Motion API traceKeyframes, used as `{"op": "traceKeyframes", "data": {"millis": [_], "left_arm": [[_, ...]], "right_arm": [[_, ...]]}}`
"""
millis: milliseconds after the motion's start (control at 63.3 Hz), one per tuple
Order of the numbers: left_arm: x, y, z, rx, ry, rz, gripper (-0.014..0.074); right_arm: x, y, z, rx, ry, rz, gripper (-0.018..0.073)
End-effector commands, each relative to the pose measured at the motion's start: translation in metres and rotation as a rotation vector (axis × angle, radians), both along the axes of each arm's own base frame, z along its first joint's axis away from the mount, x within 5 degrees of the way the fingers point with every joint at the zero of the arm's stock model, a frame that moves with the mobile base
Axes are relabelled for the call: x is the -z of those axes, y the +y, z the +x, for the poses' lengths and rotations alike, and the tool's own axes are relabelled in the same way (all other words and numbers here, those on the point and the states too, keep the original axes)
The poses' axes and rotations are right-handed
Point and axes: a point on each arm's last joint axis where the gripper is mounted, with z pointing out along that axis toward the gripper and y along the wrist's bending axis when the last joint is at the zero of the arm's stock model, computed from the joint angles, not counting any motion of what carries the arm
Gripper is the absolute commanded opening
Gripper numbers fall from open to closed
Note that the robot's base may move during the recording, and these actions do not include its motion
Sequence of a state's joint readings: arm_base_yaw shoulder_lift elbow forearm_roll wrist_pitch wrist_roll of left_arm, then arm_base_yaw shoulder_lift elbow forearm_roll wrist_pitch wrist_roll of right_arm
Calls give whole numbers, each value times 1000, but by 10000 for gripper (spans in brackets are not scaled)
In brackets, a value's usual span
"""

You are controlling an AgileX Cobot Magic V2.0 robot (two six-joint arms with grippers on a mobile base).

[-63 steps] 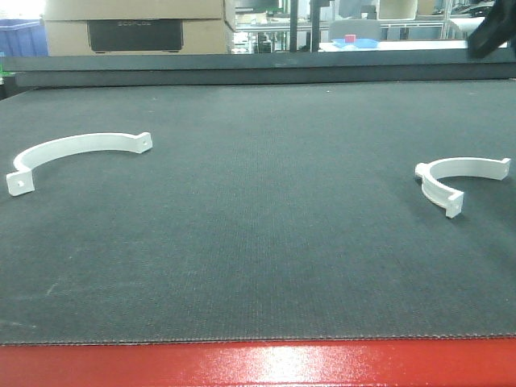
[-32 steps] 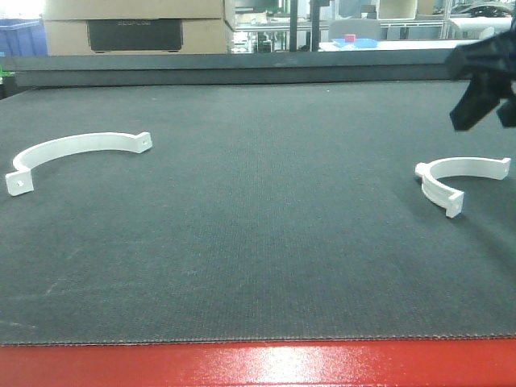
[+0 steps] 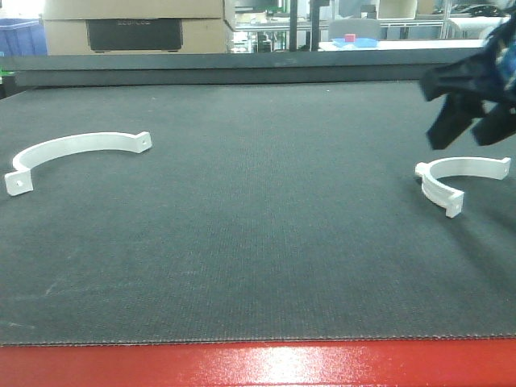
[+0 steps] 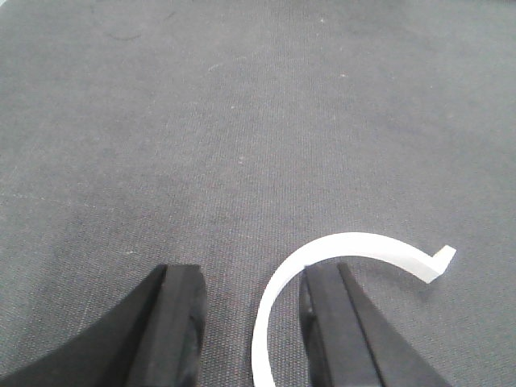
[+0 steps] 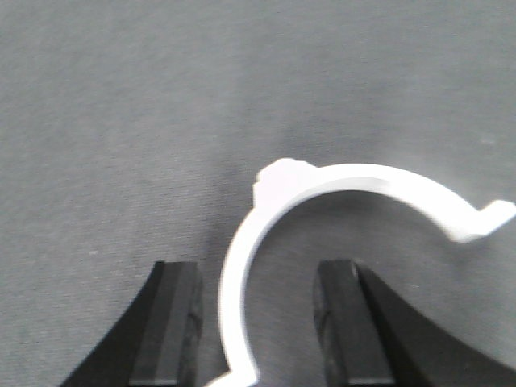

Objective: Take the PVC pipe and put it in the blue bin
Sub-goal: 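Close the right gripper on the nearer clamp's arc and lift it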

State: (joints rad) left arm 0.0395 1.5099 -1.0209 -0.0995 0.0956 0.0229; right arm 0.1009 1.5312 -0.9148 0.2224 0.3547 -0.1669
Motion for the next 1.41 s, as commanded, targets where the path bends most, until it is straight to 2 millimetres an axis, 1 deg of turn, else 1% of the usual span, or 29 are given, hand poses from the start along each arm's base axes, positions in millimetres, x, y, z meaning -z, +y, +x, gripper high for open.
{"op": "traceKeyframes", "data": {"millis": [0,268,426,505,774,979,1074,1105,1200,1389], "left_arm": [[-2,-1,2,-4,-15,-11,221],[-3,-1,2,-5,-26,-10,221],[-3,0,5,-6,-48,-6,221],[-4,0,5,-7,-57,-4,221],[-4,0,6,-7,-64,-3,221],[-4,0,6,-7,-64,-3,221],[-4,0,6,-7,-64,-3,221],[-4,0,6,-7,-64,-3,221],[-4,0,6,-7,-64,-3,221],[-4,0,6,-7,-64,-3,221]], "right_arm": [[3,4,5,-13,0,-3,226],[15,5,11,-9,17,-7,226],[29,5,15,-9,63,-12,226],[33,5,16,-9,73,-13,226],[33,5,19,-2,42,-14,225],[47,5,22,-2,82,-19,225],[49,5,23,-2,87,-21,215],[50,5,23,-2,89,-22,201],[50,5,23,-3,91,-22,120],[50,5,23,-3,94,-21,-169]]}}
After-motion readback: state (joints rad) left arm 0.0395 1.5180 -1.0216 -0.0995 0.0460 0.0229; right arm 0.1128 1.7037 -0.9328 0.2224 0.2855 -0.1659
